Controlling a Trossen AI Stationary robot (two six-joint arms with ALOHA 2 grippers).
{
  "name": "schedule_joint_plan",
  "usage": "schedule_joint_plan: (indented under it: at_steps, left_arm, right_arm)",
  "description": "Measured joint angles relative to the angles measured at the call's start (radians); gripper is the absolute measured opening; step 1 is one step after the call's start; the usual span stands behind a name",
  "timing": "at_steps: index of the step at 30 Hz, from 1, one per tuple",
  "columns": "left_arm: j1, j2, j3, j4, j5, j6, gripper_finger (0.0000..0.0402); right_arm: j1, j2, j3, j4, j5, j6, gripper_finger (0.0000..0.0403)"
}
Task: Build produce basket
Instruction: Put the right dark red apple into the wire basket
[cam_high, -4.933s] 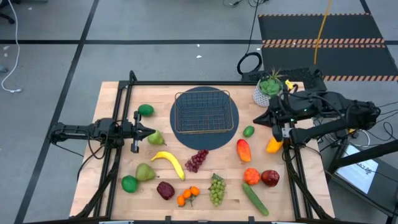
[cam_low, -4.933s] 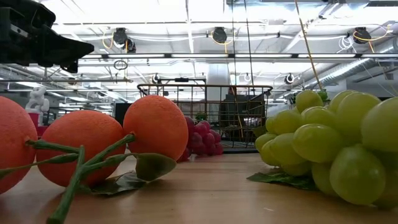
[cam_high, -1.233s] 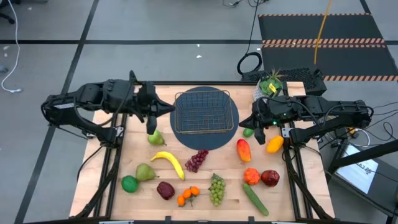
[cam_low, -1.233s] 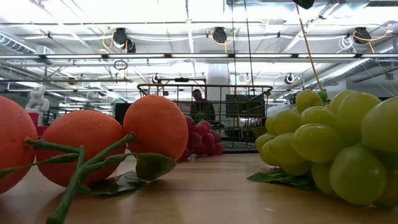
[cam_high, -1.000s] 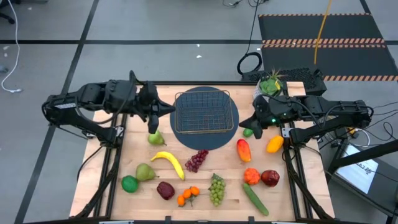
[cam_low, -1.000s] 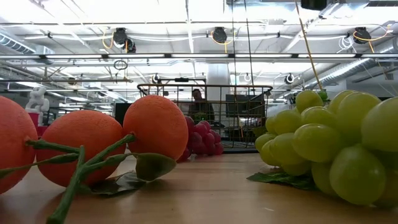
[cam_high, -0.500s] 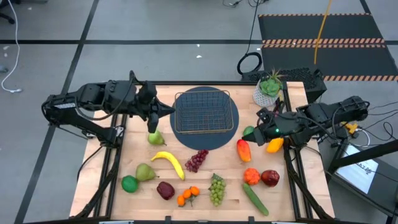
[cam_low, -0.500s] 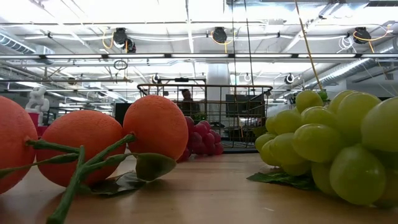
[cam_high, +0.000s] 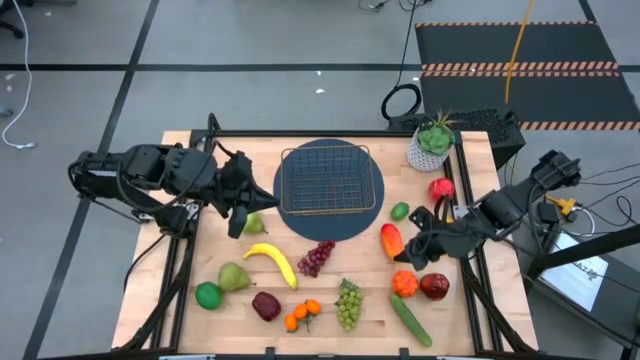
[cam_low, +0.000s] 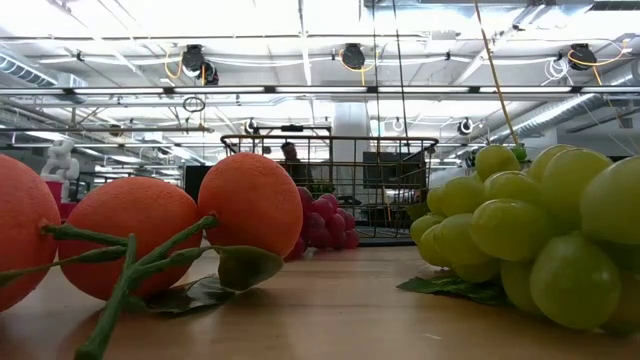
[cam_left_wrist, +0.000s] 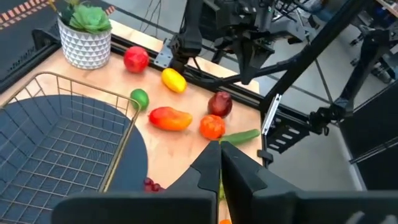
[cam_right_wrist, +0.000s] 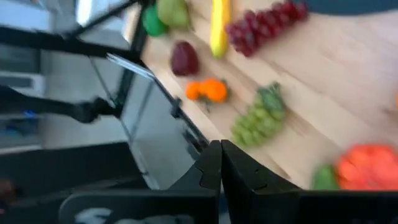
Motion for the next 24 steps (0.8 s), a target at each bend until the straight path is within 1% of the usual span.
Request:
schedule_joint_plan:
  at_steps: [3,5,8,10,16,21,24]
  left_arm:
    - [0.0,0.009,0.0,0.003,-0.028,-0.041,0.0004]
    - [0.0,0.015,0.0,-0.002,-0.032,-0.058,0.001]
    - [0.0,0.034,0.0,0.0,-0.032,-0.095,0.002]
    - [-0.006,0.04,-0.001,-0.006,-0.032,-0.122,0.0019]
    - [-0.006,0.076,-0.001,0.003,-0.03,-0.139,0.0003]
    - [-0.005,0.096,-0.001,0.002,-0.032,-0.125,0.0018]
    - [-0.004,0.105,0.001,0.002,-0.032,-0.119,0.0025]
  right_arm:
    - [0.024,0.0,0.0,-0.03,-0.038,-0.054,0.0]
    - [0.041,0.002,0.0,-0.06,-0.039,-0.12,0.0005]
    - [0.049,0.005,0.0,-0.11,-0.041,-0.216,0.0021]
    - [0.048,0.004,0.0,-0.146,-0.041,-0.246,0.0038]
    - [0.058,0.004,0.0,-0.236,-0.04,-0.363,0.011]
    - [0.077,0.004,0.0,-0.281,-0.044,-0.394,0.0177]
    - [0.1,0.004,0.0,-0.308,-0.074,-0.402,0.0217]
